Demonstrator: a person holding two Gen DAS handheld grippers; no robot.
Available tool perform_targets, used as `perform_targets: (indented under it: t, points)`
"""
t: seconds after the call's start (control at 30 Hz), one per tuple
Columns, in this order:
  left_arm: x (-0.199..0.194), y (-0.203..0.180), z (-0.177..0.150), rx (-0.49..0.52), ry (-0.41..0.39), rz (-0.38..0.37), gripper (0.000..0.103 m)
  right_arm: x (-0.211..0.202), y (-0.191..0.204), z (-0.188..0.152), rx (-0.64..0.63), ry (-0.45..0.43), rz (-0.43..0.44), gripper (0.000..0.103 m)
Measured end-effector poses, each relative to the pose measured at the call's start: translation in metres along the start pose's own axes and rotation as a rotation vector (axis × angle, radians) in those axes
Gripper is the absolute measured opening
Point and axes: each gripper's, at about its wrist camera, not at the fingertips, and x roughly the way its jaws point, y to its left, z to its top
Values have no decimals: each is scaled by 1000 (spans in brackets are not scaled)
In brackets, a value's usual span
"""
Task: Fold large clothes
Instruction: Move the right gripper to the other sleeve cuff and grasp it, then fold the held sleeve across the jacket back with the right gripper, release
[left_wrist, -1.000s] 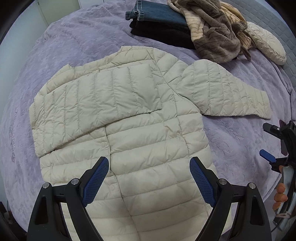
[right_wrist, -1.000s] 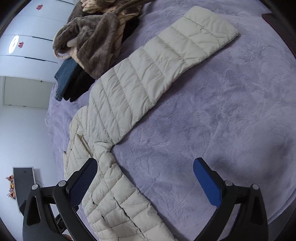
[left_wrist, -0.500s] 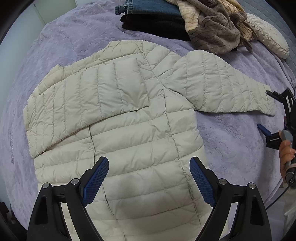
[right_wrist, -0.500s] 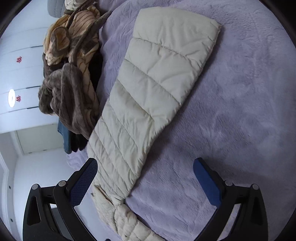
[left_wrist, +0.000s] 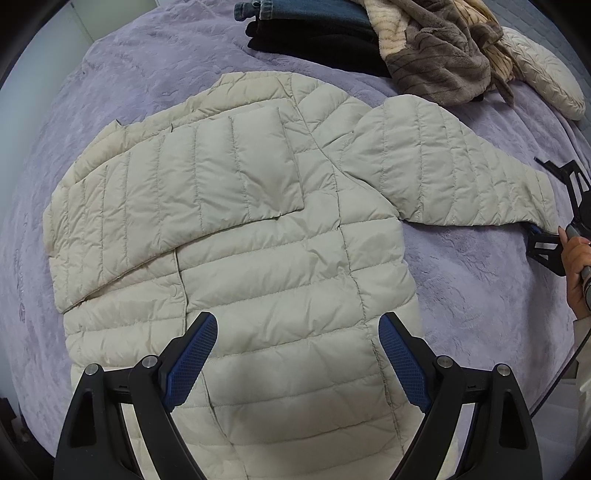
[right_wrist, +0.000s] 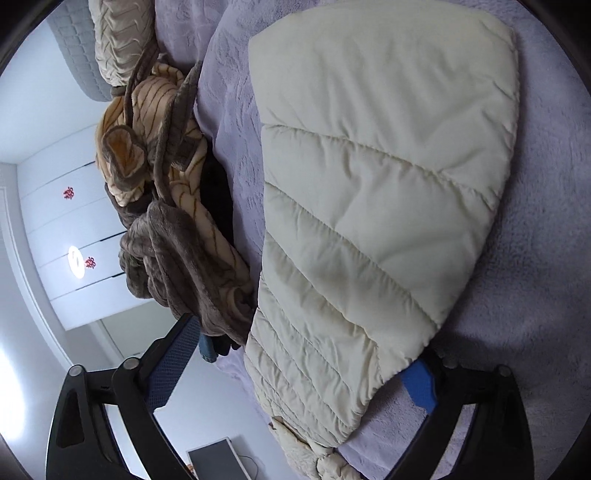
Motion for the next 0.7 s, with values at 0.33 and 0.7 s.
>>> perform_targets:
  t: [0.33, 0.7]
  points:
    - [2, 22, 2, -38, -9, 2, 89, 2, 15, -11, -49, 25, 92, 11]
    - [-5, 88, 1, -147, -58, 17, 89, 24, 117, -96, -410, 166, 155, 11]
